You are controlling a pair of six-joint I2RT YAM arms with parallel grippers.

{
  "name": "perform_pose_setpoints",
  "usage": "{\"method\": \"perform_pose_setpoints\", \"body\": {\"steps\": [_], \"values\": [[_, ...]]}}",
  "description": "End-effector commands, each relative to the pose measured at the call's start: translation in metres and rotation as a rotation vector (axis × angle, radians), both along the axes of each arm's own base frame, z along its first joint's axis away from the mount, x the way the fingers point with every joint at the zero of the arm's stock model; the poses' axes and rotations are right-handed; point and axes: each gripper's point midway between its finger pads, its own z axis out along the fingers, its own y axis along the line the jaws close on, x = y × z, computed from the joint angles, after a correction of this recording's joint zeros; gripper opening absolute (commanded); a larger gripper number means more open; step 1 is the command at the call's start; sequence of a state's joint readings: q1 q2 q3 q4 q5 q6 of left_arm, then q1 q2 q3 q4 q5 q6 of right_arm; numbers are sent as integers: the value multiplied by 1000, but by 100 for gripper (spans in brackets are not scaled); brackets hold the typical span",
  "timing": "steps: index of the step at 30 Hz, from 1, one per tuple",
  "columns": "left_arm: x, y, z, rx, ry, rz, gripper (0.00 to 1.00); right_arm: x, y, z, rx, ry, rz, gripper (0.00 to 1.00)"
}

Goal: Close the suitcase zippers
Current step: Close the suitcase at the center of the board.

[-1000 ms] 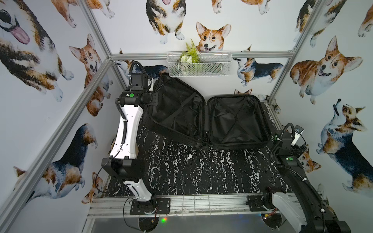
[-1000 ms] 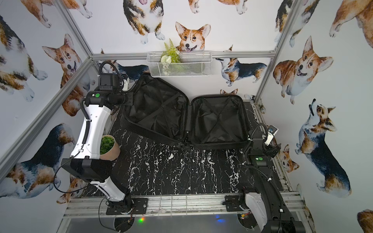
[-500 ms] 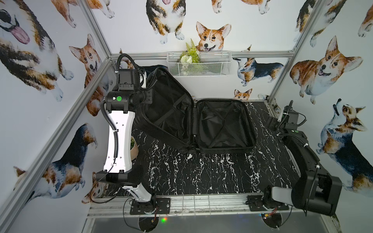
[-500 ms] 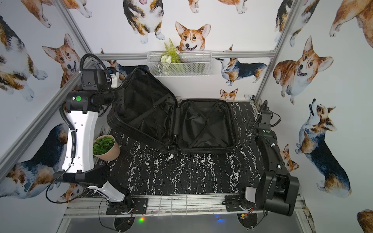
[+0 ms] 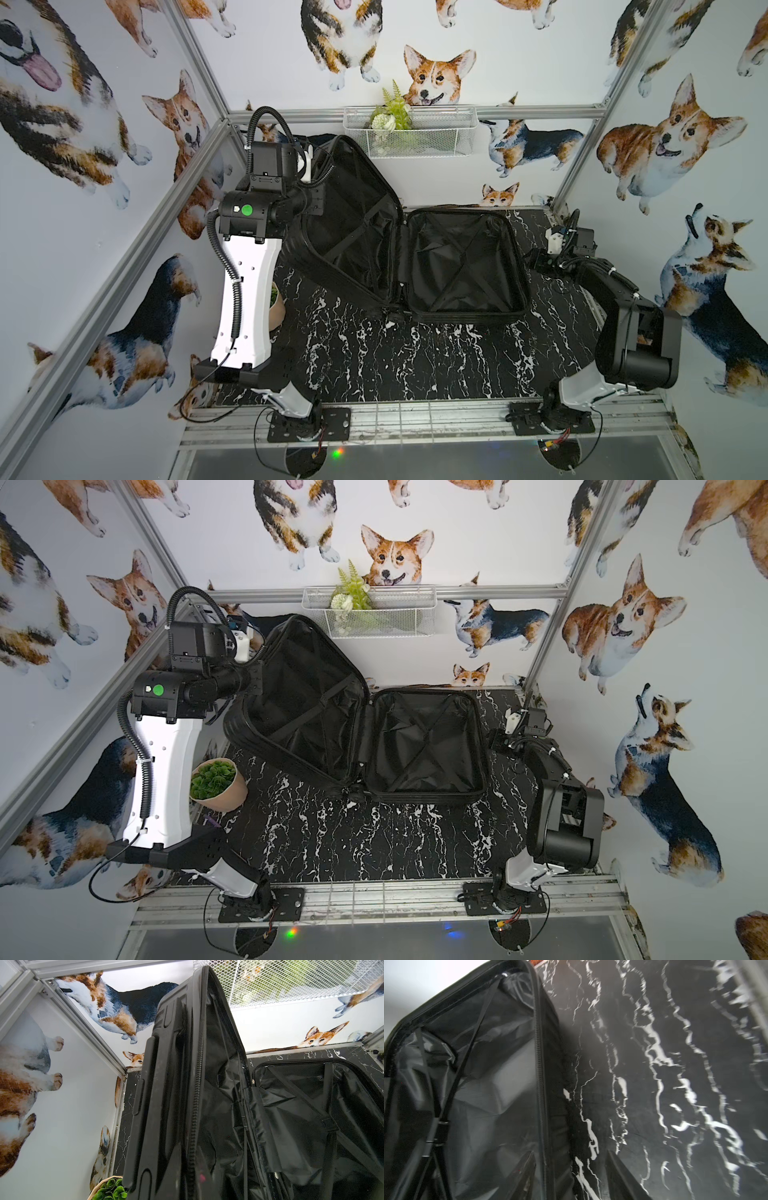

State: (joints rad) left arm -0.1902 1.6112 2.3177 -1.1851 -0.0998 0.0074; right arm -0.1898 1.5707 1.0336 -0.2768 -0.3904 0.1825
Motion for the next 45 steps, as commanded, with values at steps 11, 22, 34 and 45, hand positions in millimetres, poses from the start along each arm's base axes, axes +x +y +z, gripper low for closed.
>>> {"method": "perform_pose_setpoints", "body": {"steps": [11,22,34,45], "values": [[2,-27,55,-33,-203,-26,0,-8,19,-30,91,104,20,22],[-12,-66,79,24,-288,-70,0,-9,67,-23,216,112,-18,0],[-34,-188,95,70,-427,-279,0,3,125,4,426,-12,-132,0],[-67,-303,64,147,-475,-428,0,7,175,6,503,-16,-99,0]]}}
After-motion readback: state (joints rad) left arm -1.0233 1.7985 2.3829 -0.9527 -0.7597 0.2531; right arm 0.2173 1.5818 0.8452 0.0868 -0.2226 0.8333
